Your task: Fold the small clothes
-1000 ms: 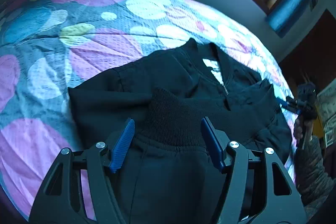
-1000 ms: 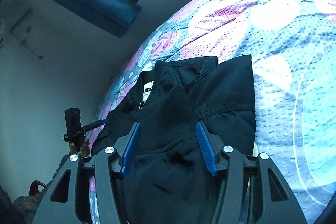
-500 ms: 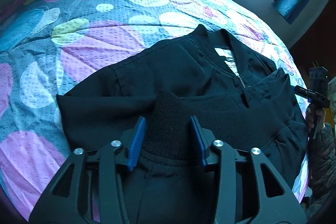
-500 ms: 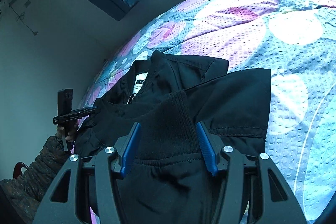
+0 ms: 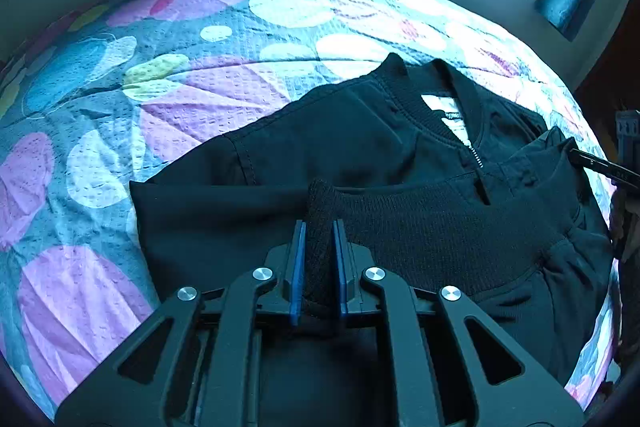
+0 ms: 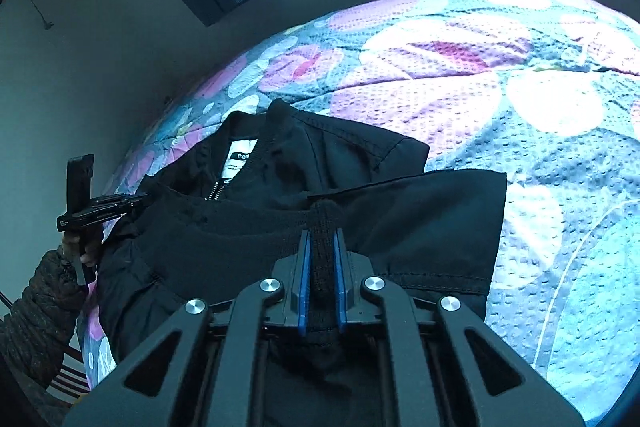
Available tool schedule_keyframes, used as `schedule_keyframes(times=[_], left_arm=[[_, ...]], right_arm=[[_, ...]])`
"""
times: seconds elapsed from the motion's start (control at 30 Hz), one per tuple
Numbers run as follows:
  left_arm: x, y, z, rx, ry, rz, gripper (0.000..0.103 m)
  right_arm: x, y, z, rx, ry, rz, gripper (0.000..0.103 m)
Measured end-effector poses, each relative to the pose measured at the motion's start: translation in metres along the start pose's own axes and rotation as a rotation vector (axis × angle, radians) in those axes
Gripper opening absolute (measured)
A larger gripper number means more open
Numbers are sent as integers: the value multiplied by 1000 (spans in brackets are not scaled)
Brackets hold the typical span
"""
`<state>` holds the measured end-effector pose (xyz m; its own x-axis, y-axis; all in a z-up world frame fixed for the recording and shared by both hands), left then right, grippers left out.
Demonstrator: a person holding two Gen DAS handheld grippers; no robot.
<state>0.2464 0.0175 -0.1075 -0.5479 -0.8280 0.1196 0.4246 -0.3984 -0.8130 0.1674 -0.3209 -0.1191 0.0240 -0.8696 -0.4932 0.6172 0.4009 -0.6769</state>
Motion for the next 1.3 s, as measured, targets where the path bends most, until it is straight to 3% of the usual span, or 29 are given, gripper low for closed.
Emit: schedule_keyframes(times=[0.17,0.33,0.43,0.53,0.67,0.77,0.9,1.3], left_arm=[[7,-30,18,110,-5,40,9],[-2,-47,68,200,-29,102,9],[-15,-34,97,210,-71,123,9],[-29,3,111,166,-100,164,9],[-40,56,95,64,-112,226,9],[-46,67,87,58,-126,216,10],[-51,66,87,62,-149,186,11],[-52,69,85,81,-152,195,14]], right_arm=[[-27,-26,15,86,-78,-29,9],[-30,-35,60,173,-80,-39,9],[-21,-23,95,207,-40,-36,9],[-4,7,115,179,-1,-61,9],[34,62,109,68,64,-135,9],[55,79,96,29,144,-113,9],[69,86,86,22,225,-55,10],[75,84,83,28,289,10,10]])
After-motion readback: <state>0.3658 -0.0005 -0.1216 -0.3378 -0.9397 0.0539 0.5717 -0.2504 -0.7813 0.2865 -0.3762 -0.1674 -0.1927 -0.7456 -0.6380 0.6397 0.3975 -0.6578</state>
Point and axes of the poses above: each gripper's, at about its wrist camera, not at the fingertips, and y roughly the way its jaws point, x to its right, z to its top, the point moved 9 cm from there along y, roughly the way its jaws point, and after that the axes turned 3 degrees about y, right-handed, at the moved point
